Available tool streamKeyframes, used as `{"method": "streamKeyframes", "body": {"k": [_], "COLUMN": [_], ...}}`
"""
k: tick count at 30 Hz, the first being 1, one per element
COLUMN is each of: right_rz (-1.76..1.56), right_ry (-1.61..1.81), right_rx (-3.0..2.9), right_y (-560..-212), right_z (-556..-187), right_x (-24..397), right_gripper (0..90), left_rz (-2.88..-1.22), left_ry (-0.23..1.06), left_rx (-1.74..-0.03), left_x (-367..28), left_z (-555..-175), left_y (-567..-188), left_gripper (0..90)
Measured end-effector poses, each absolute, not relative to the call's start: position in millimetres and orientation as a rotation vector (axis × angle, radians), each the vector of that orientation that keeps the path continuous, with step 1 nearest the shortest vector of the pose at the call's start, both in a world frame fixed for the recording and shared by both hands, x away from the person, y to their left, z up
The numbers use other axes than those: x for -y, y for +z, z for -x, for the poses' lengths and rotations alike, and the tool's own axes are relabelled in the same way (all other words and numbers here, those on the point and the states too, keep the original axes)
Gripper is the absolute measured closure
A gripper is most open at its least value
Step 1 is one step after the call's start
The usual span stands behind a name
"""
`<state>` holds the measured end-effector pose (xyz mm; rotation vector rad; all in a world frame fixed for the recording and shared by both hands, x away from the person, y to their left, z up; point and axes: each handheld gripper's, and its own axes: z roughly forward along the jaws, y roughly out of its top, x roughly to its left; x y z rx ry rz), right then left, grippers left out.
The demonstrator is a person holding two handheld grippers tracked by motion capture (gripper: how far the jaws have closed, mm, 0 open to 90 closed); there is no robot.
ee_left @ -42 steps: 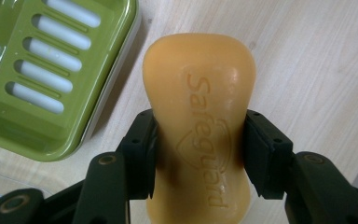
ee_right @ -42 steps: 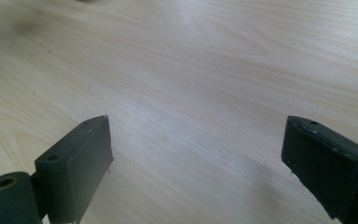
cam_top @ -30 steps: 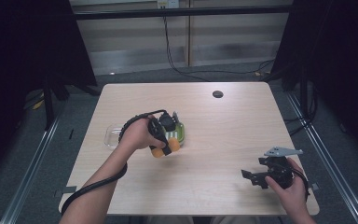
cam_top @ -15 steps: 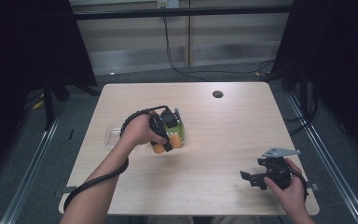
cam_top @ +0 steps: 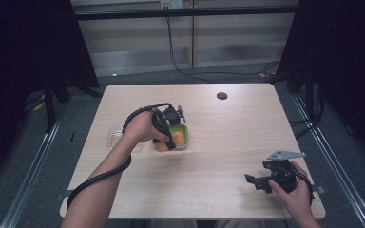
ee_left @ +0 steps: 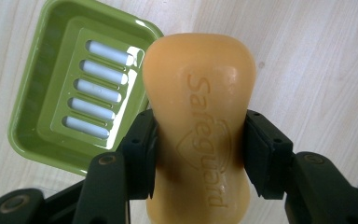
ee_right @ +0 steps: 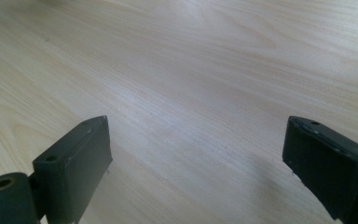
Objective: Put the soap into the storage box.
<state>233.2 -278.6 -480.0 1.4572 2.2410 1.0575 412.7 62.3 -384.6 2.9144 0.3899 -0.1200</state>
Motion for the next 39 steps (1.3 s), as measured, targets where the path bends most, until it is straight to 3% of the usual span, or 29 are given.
{"method": "streamKeyframes", "body": {"k": [39], "right_rz": [-1.451], "right_ry": [1.052], "right_rx": [-2.248], "right_y": [-482], "right_z": [-234], "right_x": [279], "right_gripper": [7.2], "left_rz": [-2.93], "left_ry": [-0.116], "left_rx": [-0.347], "left_x": [-59], "left_z": [-440], "left_y": [-389], "left_gripper": [50.2]}}
